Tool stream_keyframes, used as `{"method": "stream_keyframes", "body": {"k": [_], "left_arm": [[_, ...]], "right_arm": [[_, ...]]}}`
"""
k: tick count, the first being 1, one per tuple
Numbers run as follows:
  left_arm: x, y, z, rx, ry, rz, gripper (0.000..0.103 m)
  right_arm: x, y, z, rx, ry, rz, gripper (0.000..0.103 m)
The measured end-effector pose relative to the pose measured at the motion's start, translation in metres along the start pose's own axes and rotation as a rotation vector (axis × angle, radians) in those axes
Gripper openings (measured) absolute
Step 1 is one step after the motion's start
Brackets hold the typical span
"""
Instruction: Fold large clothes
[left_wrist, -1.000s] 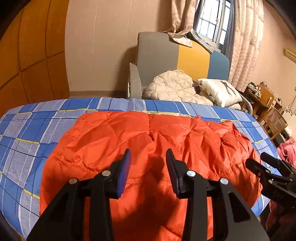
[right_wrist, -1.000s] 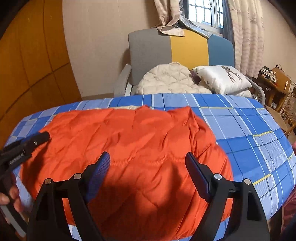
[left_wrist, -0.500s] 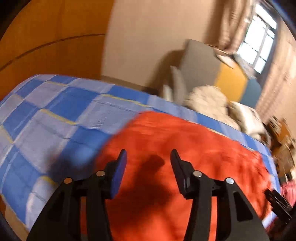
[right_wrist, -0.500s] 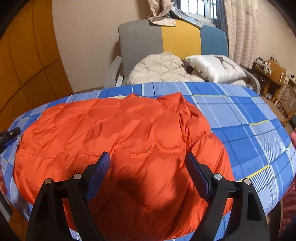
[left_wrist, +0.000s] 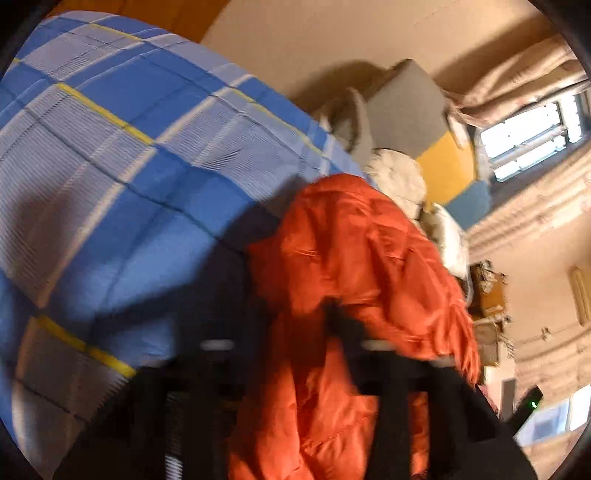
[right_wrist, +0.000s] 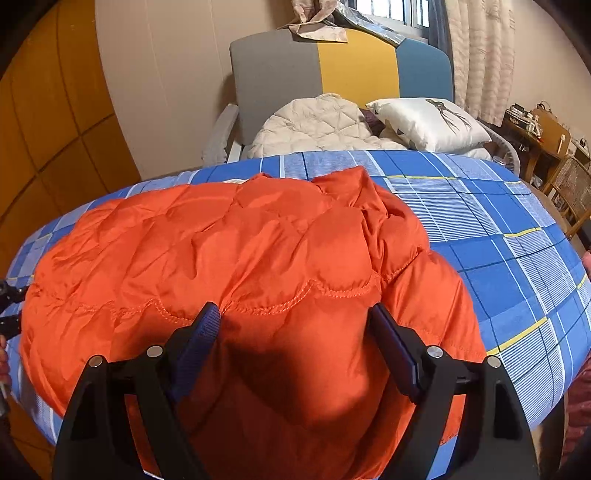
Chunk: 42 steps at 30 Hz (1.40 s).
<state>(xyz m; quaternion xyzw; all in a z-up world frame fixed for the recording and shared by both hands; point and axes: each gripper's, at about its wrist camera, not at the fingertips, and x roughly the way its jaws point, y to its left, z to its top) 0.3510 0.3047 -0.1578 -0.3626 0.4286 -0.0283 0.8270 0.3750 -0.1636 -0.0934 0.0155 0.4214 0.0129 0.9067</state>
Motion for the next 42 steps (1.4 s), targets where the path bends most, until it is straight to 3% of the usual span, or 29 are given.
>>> {"method": "stream_keyframes", "body": {"k": [2, 6, 7, 8, 9, 10, 13, 14, 16, 19, 22, 24, 29, 39, 42], "left_arm": [[0.003, -0.009, -0.004, 0.053, -0.023, 0.059, 0.007], [0.017, -0.017, -0.007, 0.111, -0.011, 0.192, 0.007], [0.013, -0.024, -0.007, 0.133, -0.026, 0.231, 0.013], [0.003, -0.034, -0.006, 0.155, -0.07, 0.317, 0.018], [-0.005, -0.041, -0.006, 0.162, -0.11, 0.368, 0.031], [-0.021, -0.054, -0.009, 0.183, -0.187, 0.405, 0.038], [-0.046, -0.087, -0.017, 0.23, -0.274, 0.338, 0.038], [-0.05, -0.107, -0.023, 0.25, -0.284, 0.261, 0.038], [-0.044, -0.138, -0.036, 0.306, -0.252, 0.17, 0.032], [-0.021, -0.173, -0.054, 0.372, -0.178, 0.105, 0.028], [0.022, -0.209, -0.073, 0.435, -0.114, 0.113, 0.025], [0.044, -0.22, -0.083, 0.468, -0.1, 0.16, 0.025], [0.098, -0.213, -0.085, 0.45, -0.045, 0.255, 0.024], [0.139, -0.202, -0.093, 0.519, -0.055, 0.31, 0.023], [0.141, -0.203, -0.094, 0.527, -0.057, 0.309, 0.023]], "right_arm": [[0.005, 0.0, -0.001, -0.007, 0.01, -0.009, 0.083], [0.017, -0.001, -0.001, -0.003, 0.036, -0.023, 0.085], [0.016, -0.001, -0.001, 0.001, 0.036, -0.024, 0.085], [0.015, -0.002, -0.001, 0.005, 0.033, -0.023, 0.085], [0.015, -0.003, -0.001, 0.009, 0.034, -0.02, 0.085], [0.015, -0.003, -0.001, 0.011, 0.034, -0.017, 0.085], [0.014, -0.003, -0.002, 0.006, 0.028, -0.013, 0.085], [0.015, -0.004, -0.002, 0.01, 0.027, -0.011, 0.085], [0.016, -0.005, -0.002, 0.017, 0.024, -0.009, 0.086], [0.019, -0.008, -0.002, 0.033, 0.026, 0.001, 0.087], [0.023, -0.01, -0.001, 0.026, 0.029, 0.004, 0.088], [0.025, -0.011, -0.001, 0.025, 0.034, 0.01, 0.088], [0.031, -0.014, -0.002, 0.025, 0.047, 0.037, 0.089], [0.035, -0.013, 0.001, 0.034, 0.079, 0.056, 0.09], [0.001, -0.043, 0.003, 0.188, 0.012, 0.145, 0.09]]}}
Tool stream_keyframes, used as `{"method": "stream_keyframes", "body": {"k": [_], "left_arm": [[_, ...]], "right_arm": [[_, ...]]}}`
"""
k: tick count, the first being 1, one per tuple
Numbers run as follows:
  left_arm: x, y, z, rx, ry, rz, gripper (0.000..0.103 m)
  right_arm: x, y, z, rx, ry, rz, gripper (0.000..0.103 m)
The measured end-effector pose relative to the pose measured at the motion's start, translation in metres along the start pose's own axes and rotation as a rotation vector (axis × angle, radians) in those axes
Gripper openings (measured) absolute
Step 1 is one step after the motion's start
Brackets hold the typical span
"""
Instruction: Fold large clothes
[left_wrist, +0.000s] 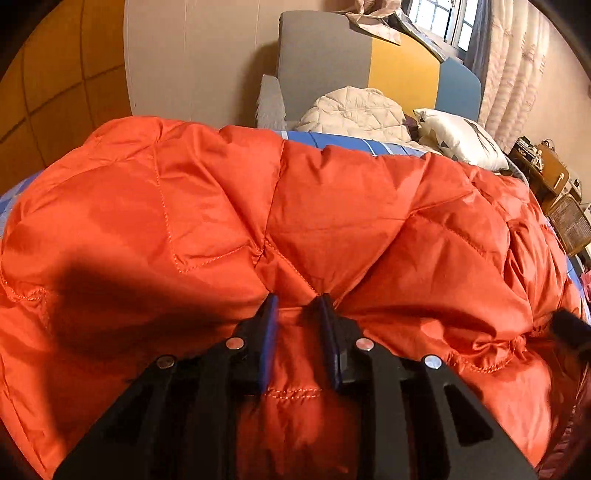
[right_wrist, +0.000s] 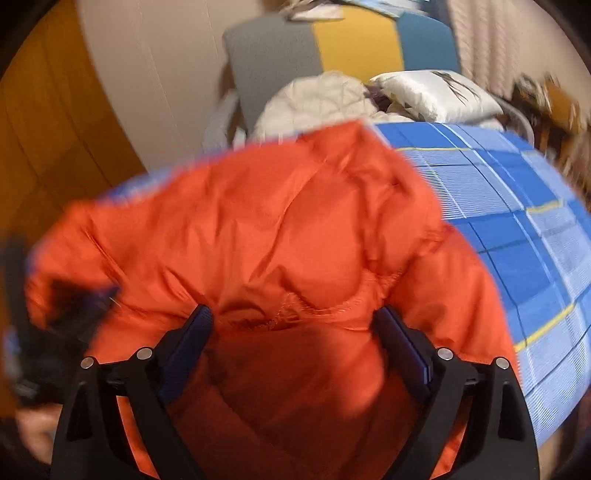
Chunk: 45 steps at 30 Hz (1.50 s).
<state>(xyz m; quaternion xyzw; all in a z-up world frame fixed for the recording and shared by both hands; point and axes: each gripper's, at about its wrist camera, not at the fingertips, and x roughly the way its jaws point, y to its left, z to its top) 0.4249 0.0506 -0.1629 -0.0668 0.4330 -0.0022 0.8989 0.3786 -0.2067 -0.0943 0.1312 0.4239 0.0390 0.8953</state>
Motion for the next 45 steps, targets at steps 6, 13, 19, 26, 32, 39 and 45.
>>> {"method": "stream_keyframes", "body": {"k": [6, 13, 19, 26, 32, 39, 45], "left_arm": [[-0.004, -0.003, -0.002, 0.018, -0.006, 0.014, 0.023], [-0.01, -0.003, -0.003, 0.017, -0.012, 0.009, 0.023], [-0.013, -0.001, -0.005, 0.02, -0.021, 0.004, 0.023], [-0.014, 0.003, -0.008, 0.007, -0.027, -0.016, 0.023], [-0.014, 0.007, -0.01, 0.002, -0.028, -0.033, 0.022], [-0.018, 0.007, -0.014, -0.027, -0.013, -0.113, 0.019], [-0.023, -0.006, -0.019, -0.025, 0.02, -0.163, 0.019]], "right_arm": [[-0.05, -0.102, -0.025, 0.411, -0.084, 0.085, 0.093], [-0.018, -0.146, -0.068, 0.665, 0.003, 0.289, 0.095], [0.004, -0.117, -0.059, 0.632, 0.028, 0.373, 0.094], [0.02, -0.09, -0.049, 0.576, 0.052, 0.359, 0.053], [-0.019, -0.065, -0.024, 0.444, -0.02, 0.365, 0.023], [-0.076, -0.016, 0.005, 0.253, -0.121, 0.396, 0.02], [-0.088, -0.022, 0.003, 0.227, -0.135, 0.321, 0.019]]}}
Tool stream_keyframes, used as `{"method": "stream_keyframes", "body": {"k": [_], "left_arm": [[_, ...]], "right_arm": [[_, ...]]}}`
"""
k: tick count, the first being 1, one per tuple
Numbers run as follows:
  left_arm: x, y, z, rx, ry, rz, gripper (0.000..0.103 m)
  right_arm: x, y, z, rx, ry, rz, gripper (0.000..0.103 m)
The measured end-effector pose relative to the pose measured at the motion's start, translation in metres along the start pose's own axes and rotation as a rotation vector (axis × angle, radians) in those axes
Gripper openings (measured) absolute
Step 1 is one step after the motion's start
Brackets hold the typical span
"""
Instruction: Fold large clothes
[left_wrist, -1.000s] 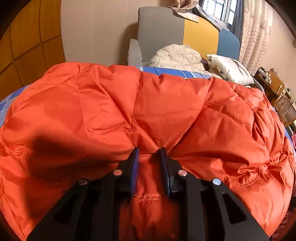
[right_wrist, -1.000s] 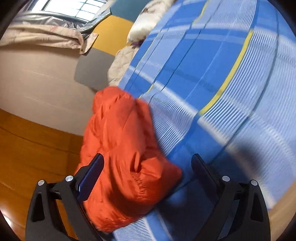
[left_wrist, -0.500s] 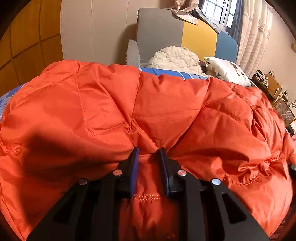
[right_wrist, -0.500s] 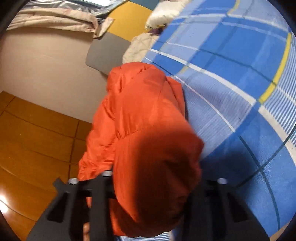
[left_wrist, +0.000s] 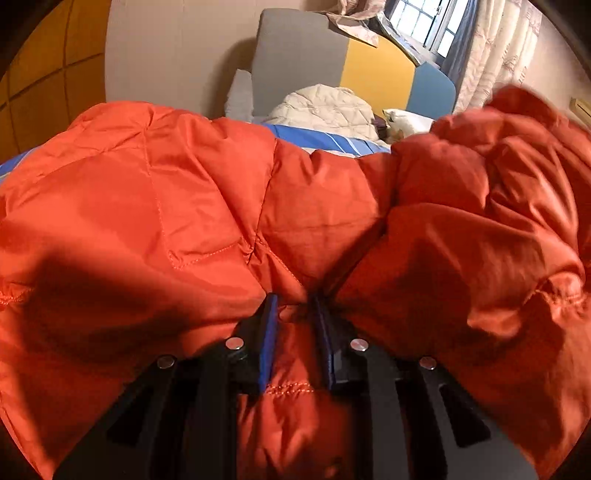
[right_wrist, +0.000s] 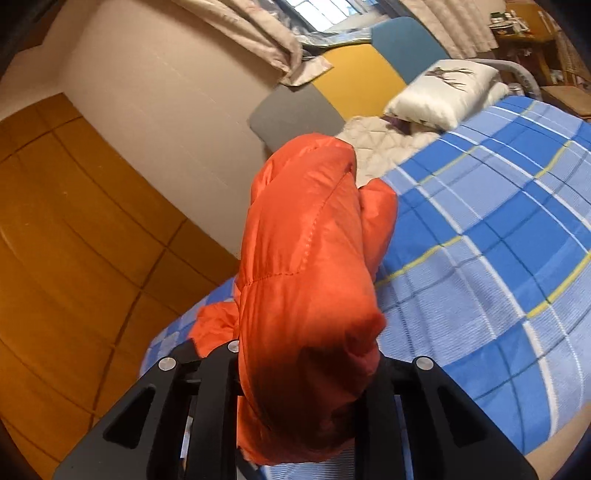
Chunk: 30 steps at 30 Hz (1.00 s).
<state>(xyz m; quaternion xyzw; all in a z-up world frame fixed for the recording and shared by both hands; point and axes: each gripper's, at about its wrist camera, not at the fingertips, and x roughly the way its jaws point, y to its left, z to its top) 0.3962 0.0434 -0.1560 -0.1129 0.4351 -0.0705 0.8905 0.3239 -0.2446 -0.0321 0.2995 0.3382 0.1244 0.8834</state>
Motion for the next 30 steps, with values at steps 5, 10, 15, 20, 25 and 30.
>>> {"method": "stream_keyframes", "body": {"k": [5, 10, 15, 20, 25, 30], "left_arm": [[-0.034, 0.018, 0.016, -0.023, 0.014, -0.056, 0.019], [-0.073, 0.057, 0.026, -0.032, -0.057, 0.029, 0.019], [-0.056, 0.065, 0.019, 0.001, -0.024, -0.02, 0.019], [-0.043, 0.066, 0.016, -0.039, -0.018, -0.089, 0.019], [-0.044, 0.073, 0.008, -0.068, -0.025, -0.14, 0.019], [-0.061, 0.088, 0.004, -0.113, -0.038, -0.182, 0.019]], "right_arm": [[-0.003, -0.006, 0.0, -0.006, 0.003, -0.037, 0.019], [-0.003, 0.002, 0.001, -0.028, -0.01, -0.051, 0.019], [0.0, 0.027, 0.002, -0.1, -0.013, -0.084, 0.019], [0.008, 0.08, 0.002, -0.266, -0.002, -0.134, 0.019], [0.026, 0.137, -0.008, -0.425, 0.023, -0.138, 0.019], [0.048, 0.187, -0.027, -0.552, 0.055, -0.135, 0.019]]}}
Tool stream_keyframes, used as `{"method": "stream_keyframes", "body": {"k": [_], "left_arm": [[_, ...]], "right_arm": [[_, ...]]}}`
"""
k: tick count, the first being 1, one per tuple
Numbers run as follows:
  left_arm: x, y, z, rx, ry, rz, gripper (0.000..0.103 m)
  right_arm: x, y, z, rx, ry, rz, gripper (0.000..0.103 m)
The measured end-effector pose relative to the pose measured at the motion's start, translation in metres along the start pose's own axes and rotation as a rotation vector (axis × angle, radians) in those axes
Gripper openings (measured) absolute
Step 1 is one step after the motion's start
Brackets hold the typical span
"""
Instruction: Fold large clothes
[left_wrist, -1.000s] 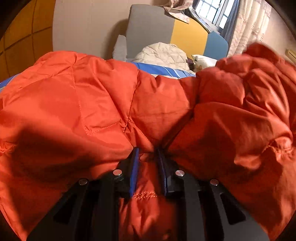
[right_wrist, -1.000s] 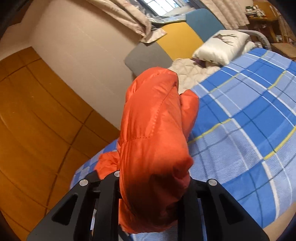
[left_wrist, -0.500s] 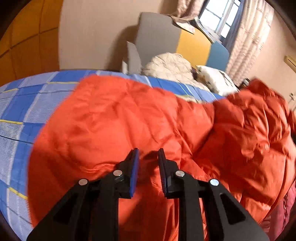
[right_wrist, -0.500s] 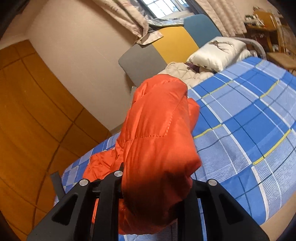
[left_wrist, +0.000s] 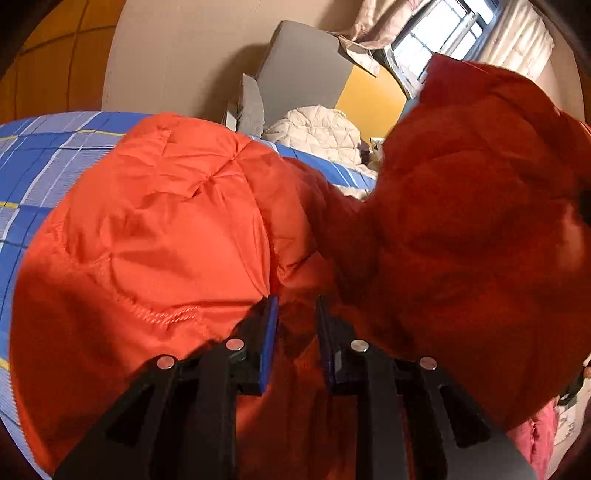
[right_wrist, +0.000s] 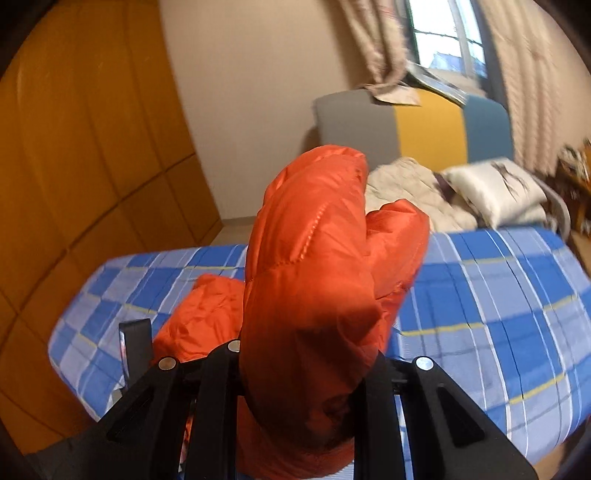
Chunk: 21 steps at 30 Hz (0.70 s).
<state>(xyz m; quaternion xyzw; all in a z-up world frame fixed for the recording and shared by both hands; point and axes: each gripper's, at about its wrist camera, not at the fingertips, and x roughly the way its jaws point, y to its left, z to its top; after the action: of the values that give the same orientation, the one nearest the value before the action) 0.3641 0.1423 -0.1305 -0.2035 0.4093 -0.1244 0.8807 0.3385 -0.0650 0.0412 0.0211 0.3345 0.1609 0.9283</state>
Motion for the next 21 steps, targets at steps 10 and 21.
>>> {"method": "stream_keyframes", "body": {"k": [10, 21], "left_arm": [[-0.092, 0.077, 0.014, -0.096, -0.125, 0.03, 0.019], [-0.177, 0.102, 0.045, -0.043, -0.223, -0.073, 0.041]], "right_arm": [[0.033, 0.097, -0.018, -0.289, 0.07, -0.043, 0.019], [0.071, 0.196, -0.094, -0.708, 0.08, -0.135, 0.019]]}}
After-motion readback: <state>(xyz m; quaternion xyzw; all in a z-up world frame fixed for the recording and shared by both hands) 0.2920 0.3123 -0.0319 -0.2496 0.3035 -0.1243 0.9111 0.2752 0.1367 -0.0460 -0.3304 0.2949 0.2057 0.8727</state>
